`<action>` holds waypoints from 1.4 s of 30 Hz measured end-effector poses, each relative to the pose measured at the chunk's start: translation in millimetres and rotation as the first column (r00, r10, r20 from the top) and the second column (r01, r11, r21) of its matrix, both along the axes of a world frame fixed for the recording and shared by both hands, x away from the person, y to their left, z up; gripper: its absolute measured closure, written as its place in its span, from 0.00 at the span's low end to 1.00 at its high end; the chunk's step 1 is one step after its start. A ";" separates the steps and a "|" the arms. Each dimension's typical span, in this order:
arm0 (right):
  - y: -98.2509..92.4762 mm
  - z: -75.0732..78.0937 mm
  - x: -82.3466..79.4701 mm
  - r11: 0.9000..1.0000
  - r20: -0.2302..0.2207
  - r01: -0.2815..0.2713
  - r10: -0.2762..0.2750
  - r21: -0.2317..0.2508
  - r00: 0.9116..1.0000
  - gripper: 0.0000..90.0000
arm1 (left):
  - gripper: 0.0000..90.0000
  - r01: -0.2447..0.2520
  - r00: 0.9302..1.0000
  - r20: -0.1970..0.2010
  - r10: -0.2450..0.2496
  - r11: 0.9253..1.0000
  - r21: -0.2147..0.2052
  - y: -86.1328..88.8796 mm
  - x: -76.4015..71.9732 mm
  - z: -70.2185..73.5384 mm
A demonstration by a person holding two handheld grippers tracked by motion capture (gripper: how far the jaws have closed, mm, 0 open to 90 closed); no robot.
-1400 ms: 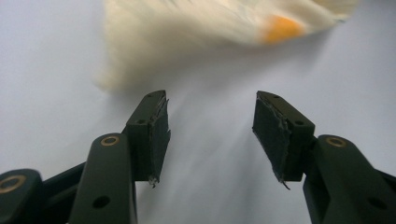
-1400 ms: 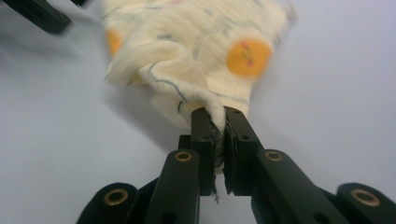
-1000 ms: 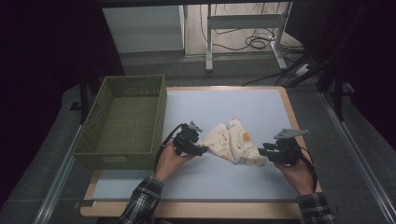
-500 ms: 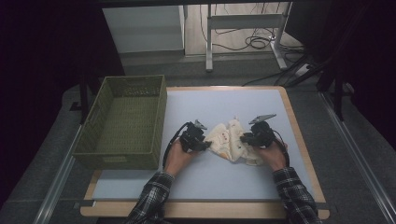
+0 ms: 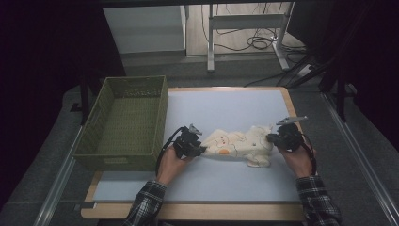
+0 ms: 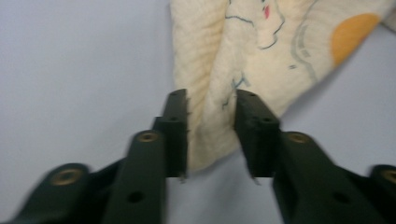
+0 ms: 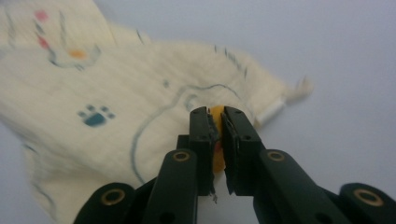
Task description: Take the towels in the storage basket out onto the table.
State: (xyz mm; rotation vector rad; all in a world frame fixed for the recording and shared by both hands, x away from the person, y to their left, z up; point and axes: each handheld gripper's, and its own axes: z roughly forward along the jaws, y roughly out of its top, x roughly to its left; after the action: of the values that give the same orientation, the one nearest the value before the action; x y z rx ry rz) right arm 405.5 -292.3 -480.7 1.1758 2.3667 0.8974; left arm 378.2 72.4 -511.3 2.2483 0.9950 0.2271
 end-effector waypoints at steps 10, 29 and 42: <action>-19.8 0.4 -3.9 0.998 0.012 0.039 -0.040 0.041 0.999 0.78 | 0.61 0.034 0.999 0.037 -0.032 0.998 -0.053 -15.1 15.3 19.5; 9.0 -15.5 3.4 0.999 0.024 -0.026 0.026 -0.025 0.999 0.98 | 0.96 0.093 0.989 0.109 -0.095 0.995 0.020 -53.8 17.6 25.8; 0.0 45.3 52.3 0.995 0.139 0.100 -0.102 0.023 0.985 0.83 | 0.62 -0.134 0.972 0.191 0.140 0.990 -0.045 -14.0 80.8 73.7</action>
State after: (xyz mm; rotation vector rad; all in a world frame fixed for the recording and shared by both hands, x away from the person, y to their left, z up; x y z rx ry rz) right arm 457.9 -292.3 -435.4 1.1861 2.1732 0.9340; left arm 459.0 58.5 -437.6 2.0848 1.0413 0.4781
